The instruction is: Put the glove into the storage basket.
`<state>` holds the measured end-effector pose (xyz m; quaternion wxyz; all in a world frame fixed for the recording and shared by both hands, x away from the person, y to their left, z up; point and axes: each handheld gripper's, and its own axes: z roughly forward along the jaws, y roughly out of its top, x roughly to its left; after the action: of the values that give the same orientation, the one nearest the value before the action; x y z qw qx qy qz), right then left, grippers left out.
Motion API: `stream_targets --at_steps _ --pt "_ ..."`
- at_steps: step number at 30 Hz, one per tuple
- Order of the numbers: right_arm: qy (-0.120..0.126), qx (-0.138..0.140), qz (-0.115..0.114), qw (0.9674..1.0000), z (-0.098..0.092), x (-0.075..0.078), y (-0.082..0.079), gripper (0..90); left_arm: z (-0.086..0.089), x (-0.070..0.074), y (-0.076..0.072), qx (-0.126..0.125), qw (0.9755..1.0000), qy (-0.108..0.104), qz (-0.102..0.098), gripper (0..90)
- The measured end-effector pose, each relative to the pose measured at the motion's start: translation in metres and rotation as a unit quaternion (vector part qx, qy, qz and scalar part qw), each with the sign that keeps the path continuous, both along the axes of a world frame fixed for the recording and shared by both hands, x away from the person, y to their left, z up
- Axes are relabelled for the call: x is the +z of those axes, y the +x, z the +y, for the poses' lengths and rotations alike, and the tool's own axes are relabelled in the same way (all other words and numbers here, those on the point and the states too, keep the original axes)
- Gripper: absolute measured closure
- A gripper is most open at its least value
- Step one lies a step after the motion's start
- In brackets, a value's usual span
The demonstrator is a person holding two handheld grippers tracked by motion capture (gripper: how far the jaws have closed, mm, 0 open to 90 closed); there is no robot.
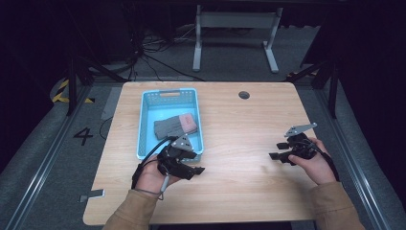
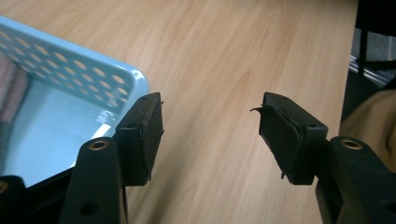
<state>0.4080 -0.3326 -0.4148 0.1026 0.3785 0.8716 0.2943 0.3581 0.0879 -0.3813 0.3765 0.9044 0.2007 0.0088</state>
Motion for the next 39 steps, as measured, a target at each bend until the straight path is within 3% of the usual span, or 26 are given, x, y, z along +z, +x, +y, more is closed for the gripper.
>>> stream_targets --at_steps 4,9,12,15,19,22,26,28,30,39 --pt "-0.004 0.003 0.004 1.0 0.0 -0.002 0.0 43.3 0.001 -0.011 -0.005 -0.005 1.0 -0.002 0.0 40.6" --pt "-0.009 0.011 0.012 0.9998 0.001 -0.005 0.0 47.6 -0.004 -0.029 -0.011 0.034 0.9993 -0.016 0.001 41.5" --pt "-0.009 0.013 0.016 0.9997 0.001 -0.007 0.0 48.9 -0.009 -0.039 -0.016 0.038 0.9992 -0.011 -0.004 42.8" --pt "-0.01 0.018 0.019 0.9996 0.002 -0.011 0.001 50.0 -0.011 -0.047 -0.017 0.04 0.999 -0.017 0.005 43.0" --pt "-0.016 0.024 0.014 0.9995 0.003 -0.015 0.003 49.9 -0.016 -0.057 -0.02 0.043 0.999 0.002 -0.006 44.1" --pt "-0.013 0.029 0.007 0.9995 0.004 -0.017 0.003 49.7 -0.02 -0.064 -0.02 0.042 0.999 0.004 -0.012 45.6" --pt "-0.014 0.032 0.002 0.9994 0.004 -0.021 0.003 49.3 -0.023 -0.073 -0.018 0.044 0.999 0.0 0.0 45.5" --pt "-0.014 0.033 0.001 0.9994 0.004 -0.023 0.003 48.7 -0.027 -0.078 -0.017 0.037 0.9992 0.014 -0.002 44.9" --pt "-0.014 0.031 -0.002 0.9994 0.004 -0.024 0.004 47.7 -0.029 -0.081 -0.017 0.031 0.999 0.03 -0.011 44.1" --pt "-0.014 0.027 -0.009 0.9995 0.004 -0.026 0.004 47.3 -0.031 -0.083 -0.015 0.029 0.9991 0.027 -0.017 40.2"
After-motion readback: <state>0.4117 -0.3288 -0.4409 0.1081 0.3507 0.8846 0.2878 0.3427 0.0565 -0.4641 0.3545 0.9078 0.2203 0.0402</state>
